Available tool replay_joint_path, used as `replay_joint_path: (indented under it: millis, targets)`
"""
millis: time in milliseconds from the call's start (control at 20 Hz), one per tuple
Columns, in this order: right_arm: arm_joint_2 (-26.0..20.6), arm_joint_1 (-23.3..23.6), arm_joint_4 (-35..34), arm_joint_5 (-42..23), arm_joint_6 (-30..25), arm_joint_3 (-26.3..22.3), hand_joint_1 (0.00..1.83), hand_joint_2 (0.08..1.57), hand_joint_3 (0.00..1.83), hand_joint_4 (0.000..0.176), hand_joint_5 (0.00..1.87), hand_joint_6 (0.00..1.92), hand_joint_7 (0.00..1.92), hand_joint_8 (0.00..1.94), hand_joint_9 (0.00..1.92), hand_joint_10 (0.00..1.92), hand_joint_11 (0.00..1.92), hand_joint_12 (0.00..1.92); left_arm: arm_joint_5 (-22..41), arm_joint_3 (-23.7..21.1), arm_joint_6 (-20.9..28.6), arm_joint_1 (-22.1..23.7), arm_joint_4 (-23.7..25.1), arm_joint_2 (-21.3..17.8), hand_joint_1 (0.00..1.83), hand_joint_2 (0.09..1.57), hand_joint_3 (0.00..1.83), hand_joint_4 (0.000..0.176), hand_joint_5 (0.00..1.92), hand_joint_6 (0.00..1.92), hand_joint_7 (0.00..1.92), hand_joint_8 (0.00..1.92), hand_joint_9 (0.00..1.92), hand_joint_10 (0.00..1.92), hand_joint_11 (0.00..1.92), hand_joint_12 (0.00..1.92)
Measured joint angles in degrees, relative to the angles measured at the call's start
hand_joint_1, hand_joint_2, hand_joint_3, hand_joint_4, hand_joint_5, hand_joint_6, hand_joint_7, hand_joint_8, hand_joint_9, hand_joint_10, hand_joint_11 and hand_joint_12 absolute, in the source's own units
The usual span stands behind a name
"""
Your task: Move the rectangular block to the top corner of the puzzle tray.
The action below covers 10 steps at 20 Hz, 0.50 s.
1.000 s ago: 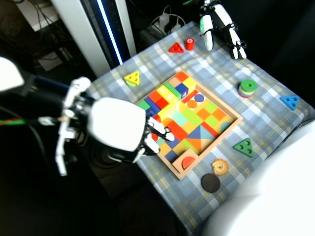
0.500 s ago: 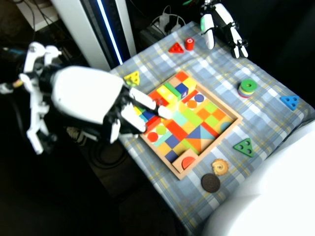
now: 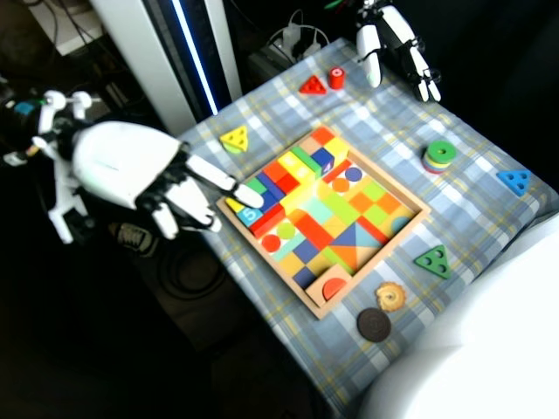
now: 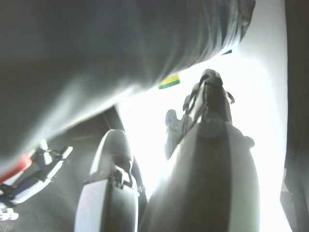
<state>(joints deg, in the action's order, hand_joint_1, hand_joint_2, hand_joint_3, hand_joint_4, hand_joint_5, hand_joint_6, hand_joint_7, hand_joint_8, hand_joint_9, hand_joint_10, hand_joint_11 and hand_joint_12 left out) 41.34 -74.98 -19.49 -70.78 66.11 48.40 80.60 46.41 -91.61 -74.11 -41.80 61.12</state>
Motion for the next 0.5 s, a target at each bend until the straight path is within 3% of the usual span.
replay_joint_path:
  millis: [50, 100, 150, 200, 250, 300, 350, 400, 450, 500]
  targets:
    - [0.33, -1.51, -2.49, -2.6, 0.02, -0.46, 1.57, 1.28, 0.0, 0.0, 0.35, 0.01, 1.17, 1.94, 1.5, 1.92, 1.51, 1.92, -0.04, 0.0, 0.0, 0.0, -0.09, 0.02, 0.73, 1.35, 0.0, 0.086, 0.22, 0.0, 0.06, 0.0, 0.03, 0.0, 0.0, 0.0]
    - [1.36, -2.99, -5.66, -6.75, 0.2, -0.59, 1.25, 1.26, 0.0, 0.0, 0.35, 0.0, 1.23, 1.94, 1.49, 1.92, 1.48, 1.92, -0.04, 0.0, 0.02, 0.02, -0.02, 0.02, 0.73, 1.36, 0.0, 0.091, 0.22, 0.0, 0.04, 0.0, 0.01, 0.0, 0.0, 0.0]
    - [1.55, -3.13, -6.1, -7.39, 0.22, -0.59, 0.93, 1.25, 0.0, 0.0, 0.31, 0.01, 1.02, 1.94, 1.28, 1.92, 1.28, 1.92, -0.07, 0.0, 0.02, 0.02, 0.07, 0.02, 0.73, 1.35, 0.0, 0.08, 0.22, 0.0, 0.04, 0.0, 0.02, 0.0, 0.0, 0.0]
    - [1.84, -3.1, -6.73, -8.04, 0.24, -0.81, 0.93, 1.25, 0.0, 0.0, 0.31, 0.01, 1.02, 1.94, 1.28, 1.92, 1.28, 1.92, -0.11, 0.0, 0.02, 0.02, 0.13, 0.02, 0.73, 1.35, 0.0, 0.08, 0.22, 0.0, 0.04, 0.0, 0.02, 0.0, 0.0, 0.0]
    - [1.9, -3.13, -6.91, -8.7, 0.28, -1.49, 0.36, 1.24, 0.0, 0.0, 0.26, 0.0, 0.62, 1.16, 0.64, 1.62, 0.53, 1.92, -0.15, 0.0, 0.04, 0.13, -0.02, 0.02, 0.71, 1.36, 0.0, 0.084, 0.22, 0.0, 0.05, 0.0, 0.01, 0.0, 0.0, 0.0]
    - [1.97, -3.13, -6.54, -9.2, 0.74, -1.97, 0.36, 1.24, 0.0, 0.0, 0.26, 0.0, 0.62, 1.16, 0.64, 1.62, 0.53, 1.92, -0.07, 0.0, 0.07, 0.13, -0.17, 0.02, 0.71, 1.36, 0.0, 0.084, 0.22, 0.0, 0.05, 0.0, 0.01, 0.0, 0.0, 0.0]
    - [2.01, -3.1, -6.21, -9.9, 2.08, -2.6, 0.03, 1.25, 0.0, 0.0, 0.24, 0.0, 0.45, 0.26, 0.34, 0.75, 0.09, 1.63, -0.09, 0.0, 0.07, 0.13, -0.22, 0.02, 0.74, 1.35, 0.0, 0.081, 0.23, 0.0, 0.05, 0.0, 0.01, 0.0, 0.0, 0.0]
    - [2.01, -3.1, -6.45, -10.4, 4.0, -3.32, 0.03, 1.25, 0.0, 0.0, 0.24, 0.0, 0.45, 0.26, 0.34, 0.75, 0.09, 1.63, -0.11, 0.0, 0.07, 0.13, -0.22, 0.02, 0.74, 1.35, 0.0, 0.081, 0.23, 0.0, 0.05, 0.0, 0.01, 0.0, 0.0, 0.0]
    - [2.01, -3.1, -7.13, -11.23, 7.82, -4.35, 0.0, 1.17, 0.0, 0.0, 0.23, 0.01, 0.3, 0.02, 0.21, 0.27, 0.0, 1.17, -0.09, 0.0, 0.04, 0.13, -0.26, 0.02, 0.75, 1.35, 0.0, 0.066, 0.24, 0.01, 0.04, 0.0, 0.02, 0.0, 0.0, 0.0]
    - [2.12, -3.1, -7.65, -11.69, 10.23, -4.98, 0.0, 1.17, 0.0, 0.0, 0.23, 0.01, 0.3, 0.02, 0.21, 0.27, 0.0, 1.17, -0.11, 0.0, 0.04, 0.13, -0.31, 0.04, 0.75, 1.35, 0.0, 0.066, 0.24, 0.01, 0.04, 0.0, 0.02, 0.0, 0.0, 0.0]
